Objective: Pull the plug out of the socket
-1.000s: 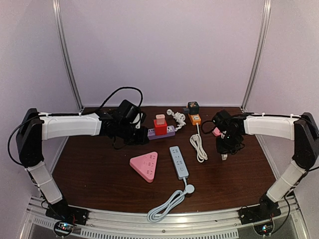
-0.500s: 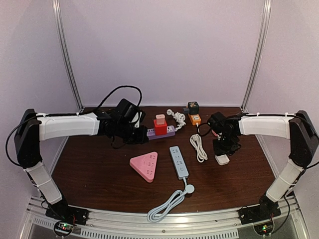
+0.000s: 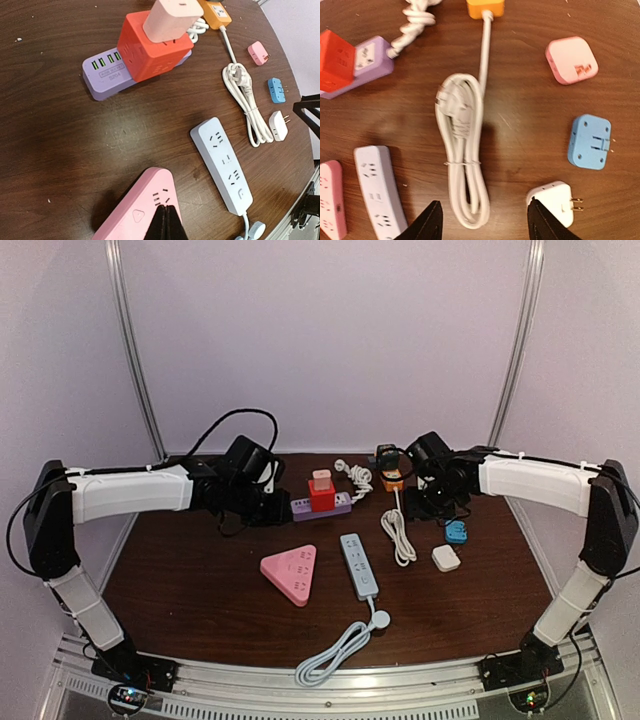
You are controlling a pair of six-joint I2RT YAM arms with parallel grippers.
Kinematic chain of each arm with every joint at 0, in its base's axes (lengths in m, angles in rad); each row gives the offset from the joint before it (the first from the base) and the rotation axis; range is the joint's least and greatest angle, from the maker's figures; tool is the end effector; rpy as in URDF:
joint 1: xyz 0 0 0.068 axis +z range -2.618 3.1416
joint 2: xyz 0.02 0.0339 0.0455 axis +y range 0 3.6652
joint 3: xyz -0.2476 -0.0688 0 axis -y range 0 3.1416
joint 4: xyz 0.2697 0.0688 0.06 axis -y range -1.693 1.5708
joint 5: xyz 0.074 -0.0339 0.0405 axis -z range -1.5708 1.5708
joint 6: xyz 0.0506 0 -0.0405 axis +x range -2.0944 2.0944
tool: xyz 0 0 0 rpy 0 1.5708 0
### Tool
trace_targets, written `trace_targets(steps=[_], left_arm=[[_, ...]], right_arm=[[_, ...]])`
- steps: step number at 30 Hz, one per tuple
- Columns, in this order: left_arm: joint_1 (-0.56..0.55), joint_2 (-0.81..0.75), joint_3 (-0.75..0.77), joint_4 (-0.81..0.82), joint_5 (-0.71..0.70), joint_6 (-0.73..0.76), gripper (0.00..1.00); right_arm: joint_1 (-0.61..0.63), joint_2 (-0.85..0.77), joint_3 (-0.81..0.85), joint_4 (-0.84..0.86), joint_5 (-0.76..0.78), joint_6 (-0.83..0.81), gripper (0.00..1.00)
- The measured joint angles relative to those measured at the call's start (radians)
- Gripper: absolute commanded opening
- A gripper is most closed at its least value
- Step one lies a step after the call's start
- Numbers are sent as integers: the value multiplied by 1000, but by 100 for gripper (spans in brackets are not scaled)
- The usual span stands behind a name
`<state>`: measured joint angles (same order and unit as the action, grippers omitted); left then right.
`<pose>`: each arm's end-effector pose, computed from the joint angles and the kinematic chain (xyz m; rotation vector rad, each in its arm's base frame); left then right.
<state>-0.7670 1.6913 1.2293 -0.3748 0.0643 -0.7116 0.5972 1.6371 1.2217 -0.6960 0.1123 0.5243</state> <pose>0.2867 -0.2809 0.2004 0.1020 2.5451 -0.7202 0.3029 0.1991 0.1952 -0.0626 2.6861 0.2062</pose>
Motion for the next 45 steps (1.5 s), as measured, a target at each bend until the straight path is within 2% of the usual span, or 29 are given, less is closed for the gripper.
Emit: trace_targets(steps=[4,11,19,33,42,45], left_arm=[[13,-39,-27,1,-6,0,1],[39,-105,-104,3,-20,-2,1],[66,-153,-165,4,-21,-5,2],[100,-193,-190,6,-8,0,2],[100,-195,-191,7,-5,0,2],[100,-195,-191,7,-3,0,2]], right_arm=[[28,35,108,51,-20,1,68],[100,199,316,96,-26,2,78],[172,414,598,84,-1,3,80],[199,730,1027,33,88,-24,69],[199,783,1051,7,127,-43,54],[199,783,1052,13,132,-51,43]])
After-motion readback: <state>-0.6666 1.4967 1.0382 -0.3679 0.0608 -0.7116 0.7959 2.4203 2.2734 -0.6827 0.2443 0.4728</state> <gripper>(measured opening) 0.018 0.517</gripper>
